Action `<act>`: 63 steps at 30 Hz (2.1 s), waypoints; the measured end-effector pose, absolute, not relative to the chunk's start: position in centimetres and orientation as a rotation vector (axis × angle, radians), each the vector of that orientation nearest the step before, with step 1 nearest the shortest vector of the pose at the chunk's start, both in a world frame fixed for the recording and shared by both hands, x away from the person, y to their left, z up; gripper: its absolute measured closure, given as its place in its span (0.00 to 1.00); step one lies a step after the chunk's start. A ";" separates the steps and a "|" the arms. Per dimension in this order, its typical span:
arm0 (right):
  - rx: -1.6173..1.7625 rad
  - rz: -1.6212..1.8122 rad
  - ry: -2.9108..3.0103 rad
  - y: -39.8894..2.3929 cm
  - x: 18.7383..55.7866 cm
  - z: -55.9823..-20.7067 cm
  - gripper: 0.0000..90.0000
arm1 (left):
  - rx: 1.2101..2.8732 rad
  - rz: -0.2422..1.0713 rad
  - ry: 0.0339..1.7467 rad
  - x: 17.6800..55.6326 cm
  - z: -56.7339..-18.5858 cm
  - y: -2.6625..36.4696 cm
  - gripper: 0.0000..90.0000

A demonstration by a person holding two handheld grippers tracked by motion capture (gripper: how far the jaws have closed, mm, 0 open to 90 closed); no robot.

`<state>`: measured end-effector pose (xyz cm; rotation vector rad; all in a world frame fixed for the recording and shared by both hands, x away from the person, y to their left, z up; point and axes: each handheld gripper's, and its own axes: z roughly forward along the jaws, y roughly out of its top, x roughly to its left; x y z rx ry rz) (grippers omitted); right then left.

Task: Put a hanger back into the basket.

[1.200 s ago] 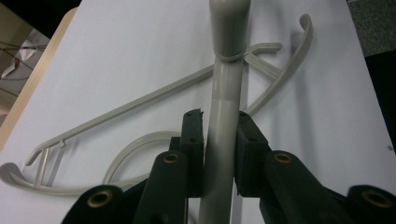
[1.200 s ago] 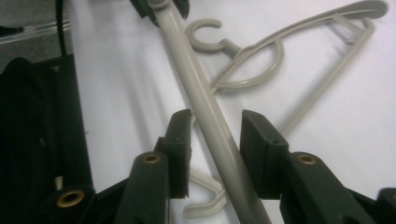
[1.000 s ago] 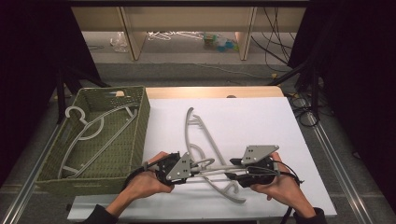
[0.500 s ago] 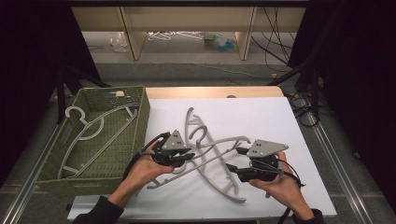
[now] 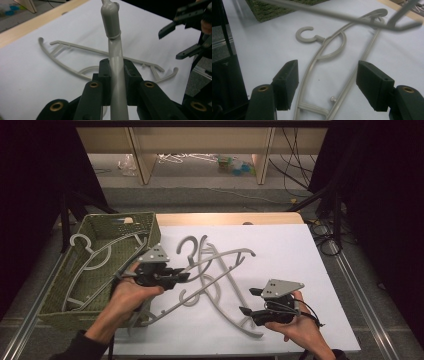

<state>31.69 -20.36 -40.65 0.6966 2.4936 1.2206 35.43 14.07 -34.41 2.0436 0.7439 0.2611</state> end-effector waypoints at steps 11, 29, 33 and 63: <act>0.698 1.190 2.533 -20.1 31.9 -41.4 0.39 | 1.971 0.398 0.825 35.2 -29.3 20.7 0.88; 0.717 1.181 2.557 -19.9 32.2 -42.1 0.37 | 1.825 0.599 1.120 36.9 -28.1 32.8 0.88; 0.730 1.184 2.547 -20.1 32.3 -42.1 0.33 | 1.788 0.617 1.165 37.4 -28.9 34.5 0.88; 0.761 1.152 2.572 -19.9 32.4 -42.6 0.27 | 2.179 0.599 1.228 42.3 -34.9 34.8 0.87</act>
